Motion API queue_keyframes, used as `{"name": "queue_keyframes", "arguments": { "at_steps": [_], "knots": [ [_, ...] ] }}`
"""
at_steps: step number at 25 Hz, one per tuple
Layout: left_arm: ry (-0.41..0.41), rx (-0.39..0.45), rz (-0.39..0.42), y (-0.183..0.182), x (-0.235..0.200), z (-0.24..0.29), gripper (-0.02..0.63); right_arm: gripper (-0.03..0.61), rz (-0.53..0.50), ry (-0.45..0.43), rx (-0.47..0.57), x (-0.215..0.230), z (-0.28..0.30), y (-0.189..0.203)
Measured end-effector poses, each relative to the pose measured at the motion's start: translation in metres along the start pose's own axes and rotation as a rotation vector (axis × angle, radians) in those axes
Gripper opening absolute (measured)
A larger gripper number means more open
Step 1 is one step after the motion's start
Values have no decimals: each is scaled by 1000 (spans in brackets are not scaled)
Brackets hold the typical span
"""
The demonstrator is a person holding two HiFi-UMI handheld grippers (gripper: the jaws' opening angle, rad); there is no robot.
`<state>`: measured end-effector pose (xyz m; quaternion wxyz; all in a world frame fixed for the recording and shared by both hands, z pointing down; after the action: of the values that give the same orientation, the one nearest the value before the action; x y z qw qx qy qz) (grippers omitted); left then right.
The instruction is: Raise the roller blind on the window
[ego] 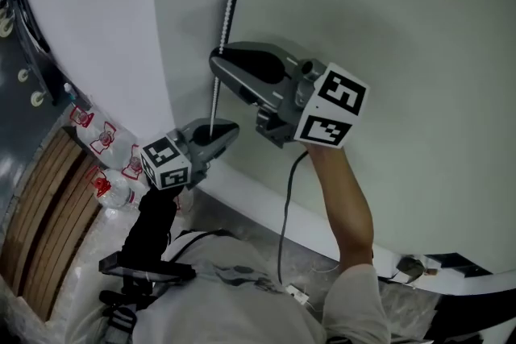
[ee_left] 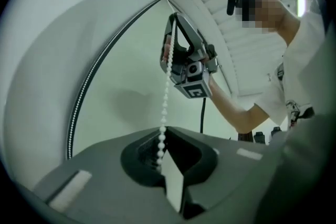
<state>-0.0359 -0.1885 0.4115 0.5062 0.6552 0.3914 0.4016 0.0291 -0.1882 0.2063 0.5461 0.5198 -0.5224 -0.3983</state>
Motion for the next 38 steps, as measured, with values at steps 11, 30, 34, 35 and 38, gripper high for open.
{"name": "queue_keyframes", "arguments": {
  "at_steps": [11,30,34,35,38],
  "knots": [
    [80,-25,-31,16,9,18,-2,152,-36,66,74,47,-8,-76],
    [94,-60,-47,31,20,19,-2,119,-94,54,171,62,10,-161],
    [97,-65,-43,33,19,18,-2,106,-96,41,168,61,16,-164],
    [97,-65,-43,34,20,19,-2,104,-95,37,167,60,16,-164],
    [93,-67,-46,34,19,18,-2,70,-97,40,168,59,18,-168]
  ]
}}
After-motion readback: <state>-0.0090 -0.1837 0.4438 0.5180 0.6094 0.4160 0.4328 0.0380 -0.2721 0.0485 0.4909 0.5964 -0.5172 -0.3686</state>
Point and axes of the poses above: the fingertips, and each gripper's own axes: z forward along the fingers, x to its right, y out of its underside, the point moved 7 cm from there along -z, backward along the fingers, and after that the axes turned 15 degrees about z, right-handed, at the moved point
